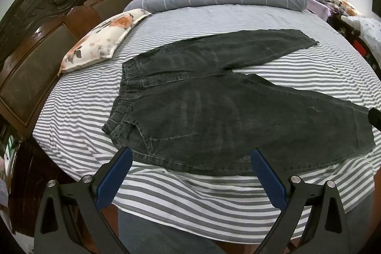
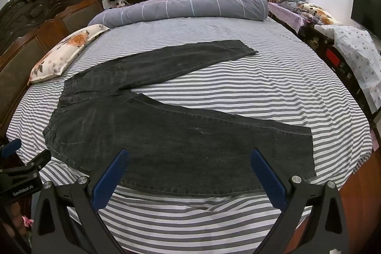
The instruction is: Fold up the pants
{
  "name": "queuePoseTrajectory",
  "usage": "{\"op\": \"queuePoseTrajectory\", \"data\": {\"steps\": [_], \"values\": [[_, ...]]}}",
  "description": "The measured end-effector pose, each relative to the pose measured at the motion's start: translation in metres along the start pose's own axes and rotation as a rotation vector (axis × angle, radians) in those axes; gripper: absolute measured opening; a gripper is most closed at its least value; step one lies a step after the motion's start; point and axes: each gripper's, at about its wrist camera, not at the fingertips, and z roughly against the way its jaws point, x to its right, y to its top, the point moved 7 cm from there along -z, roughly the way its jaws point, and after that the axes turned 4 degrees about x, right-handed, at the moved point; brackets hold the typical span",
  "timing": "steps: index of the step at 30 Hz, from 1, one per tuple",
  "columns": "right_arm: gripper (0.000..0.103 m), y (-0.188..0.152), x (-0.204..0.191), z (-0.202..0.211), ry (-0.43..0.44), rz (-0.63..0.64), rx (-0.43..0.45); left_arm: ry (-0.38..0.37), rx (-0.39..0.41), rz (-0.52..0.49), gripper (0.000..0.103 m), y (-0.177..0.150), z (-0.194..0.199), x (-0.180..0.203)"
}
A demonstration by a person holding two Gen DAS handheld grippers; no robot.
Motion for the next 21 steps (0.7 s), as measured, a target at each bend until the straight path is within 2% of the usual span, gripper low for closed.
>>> {"op": "queuePoseTrajectory", "data": {"steps": [21], "values": [[0.099,0.0005,-0.0003,-0.001,-0.007,-0.002,-0.001,-0.003,0.006,-0.006,0.099,-0.0002,-0.0019,0.0022]]}}
